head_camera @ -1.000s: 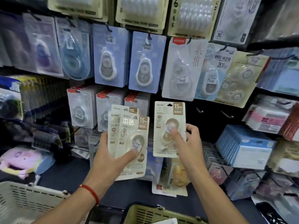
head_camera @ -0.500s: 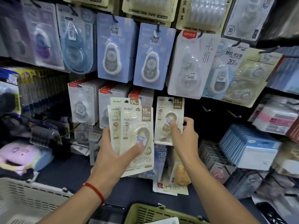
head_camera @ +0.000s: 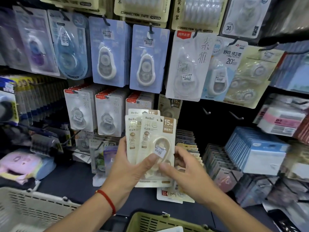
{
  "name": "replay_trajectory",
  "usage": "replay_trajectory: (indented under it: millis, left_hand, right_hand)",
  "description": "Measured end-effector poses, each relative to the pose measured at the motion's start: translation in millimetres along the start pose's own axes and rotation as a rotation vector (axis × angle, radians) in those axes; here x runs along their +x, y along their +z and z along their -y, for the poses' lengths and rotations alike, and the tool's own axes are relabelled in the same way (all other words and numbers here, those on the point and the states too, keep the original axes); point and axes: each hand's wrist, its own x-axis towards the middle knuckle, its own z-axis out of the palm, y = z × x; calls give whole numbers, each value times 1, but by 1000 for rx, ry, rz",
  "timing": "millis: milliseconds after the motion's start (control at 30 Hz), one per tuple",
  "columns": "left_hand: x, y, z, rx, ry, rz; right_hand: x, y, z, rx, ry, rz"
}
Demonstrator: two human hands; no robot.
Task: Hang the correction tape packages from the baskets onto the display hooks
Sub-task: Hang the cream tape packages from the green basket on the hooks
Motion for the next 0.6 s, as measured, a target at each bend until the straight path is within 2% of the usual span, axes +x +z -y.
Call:
replay_trajectory:
  millis: [133,267,367,600]
  left_hand:
    - [1,5,1,5,-6,12]
    - [5,-3,-5,204,65,-140]
    - [7,-9,-8,307,125,-257]
    - [3,-10,-12,308,151,-324]
  right_hand:
    - [-2,-12,-5,152,0,-32]
    - [9,-27,-6,142,-26,-146]
    - [22,-34,-9,159,-17,-142]
    - [40,-25,-9,240,38,-172]
